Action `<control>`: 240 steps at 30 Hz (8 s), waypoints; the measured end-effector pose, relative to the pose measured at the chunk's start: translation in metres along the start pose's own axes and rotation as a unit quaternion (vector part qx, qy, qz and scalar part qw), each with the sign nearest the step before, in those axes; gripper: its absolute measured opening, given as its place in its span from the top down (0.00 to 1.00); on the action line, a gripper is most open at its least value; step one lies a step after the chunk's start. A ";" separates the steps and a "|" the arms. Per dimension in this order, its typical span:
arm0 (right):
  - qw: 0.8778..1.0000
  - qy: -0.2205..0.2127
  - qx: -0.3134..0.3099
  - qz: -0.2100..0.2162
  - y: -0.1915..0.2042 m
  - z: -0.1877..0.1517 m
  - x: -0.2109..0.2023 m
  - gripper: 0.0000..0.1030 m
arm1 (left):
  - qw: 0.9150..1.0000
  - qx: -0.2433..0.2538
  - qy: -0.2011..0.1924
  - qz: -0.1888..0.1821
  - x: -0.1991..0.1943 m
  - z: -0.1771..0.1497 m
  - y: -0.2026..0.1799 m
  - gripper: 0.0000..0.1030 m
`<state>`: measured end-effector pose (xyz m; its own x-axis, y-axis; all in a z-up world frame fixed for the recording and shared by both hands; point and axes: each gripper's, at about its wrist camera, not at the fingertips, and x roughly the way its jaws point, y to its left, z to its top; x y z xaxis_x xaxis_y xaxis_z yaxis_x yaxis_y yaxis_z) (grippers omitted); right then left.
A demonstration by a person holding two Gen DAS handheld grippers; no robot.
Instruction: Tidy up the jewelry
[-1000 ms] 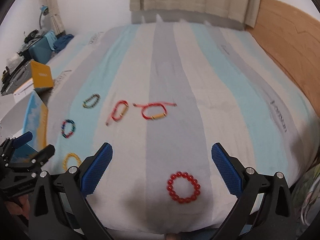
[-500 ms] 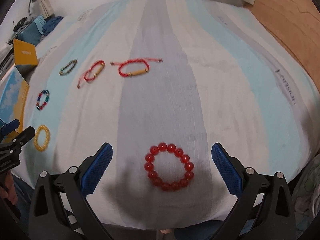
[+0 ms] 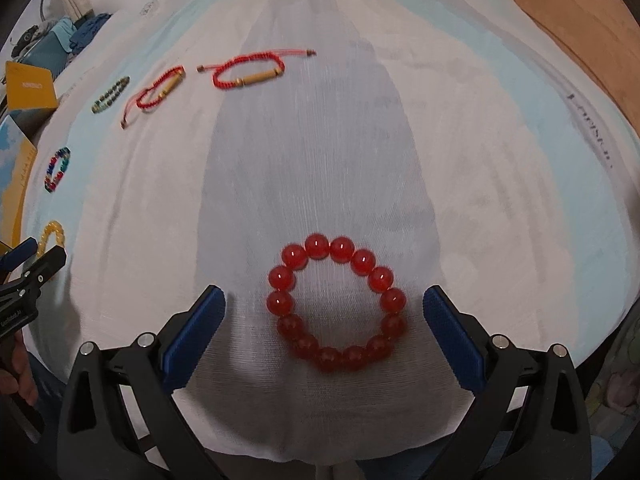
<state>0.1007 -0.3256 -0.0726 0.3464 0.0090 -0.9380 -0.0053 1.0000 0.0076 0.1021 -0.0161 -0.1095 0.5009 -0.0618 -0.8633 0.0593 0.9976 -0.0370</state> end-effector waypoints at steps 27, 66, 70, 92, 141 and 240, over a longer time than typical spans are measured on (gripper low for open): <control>0.999 -0.004 0.018 0.034 0.011 -0.020 -0.005 0.77 | 1.000 -0.003 0.019 -0.003 -0.009 -0.005 0.007 0.83; 0.997 -0.028 0.014 0.064 0.017 -0.008 -0.055 0.88 | 1.000 0.023 0.005 0.017 -0.035 0.005 0.006 0.47; 0.998 -0.021 0.015 0.062 0.014 -0.009 -0.049 0.88 | 0.999 0.023 0.017 0.025 -0.016 -0.001 0.007 0.38; 0.997 -0.017 0.019 0.070 0.013 -0.008 -0.041 0.88 | 0.999 0.018 0.045 -0.001 -0.006 0.001 0.008 0.92; 0.992 -0.091 -0.018 0.081 0.068 0.055 -0.127 0.88 | 0.999 0.001 -0.040 -0.015 -0.132 0.066 0.032 0.92; 0.943 -0.009 -0.276 0.188 0.473 0.045 -0.107 0.38 | 0.968 -0.209 0.039 0.131 -0.165 -0.046 0.342 0.38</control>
<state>0.1036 0.1462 0.0475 0.2397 0.3669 -0.8989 -0.6157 0.7733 0.1515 -0.0001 0.3363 -0.0029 0.3832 0.1812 -0.9057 -0.4242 0.9056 0.0017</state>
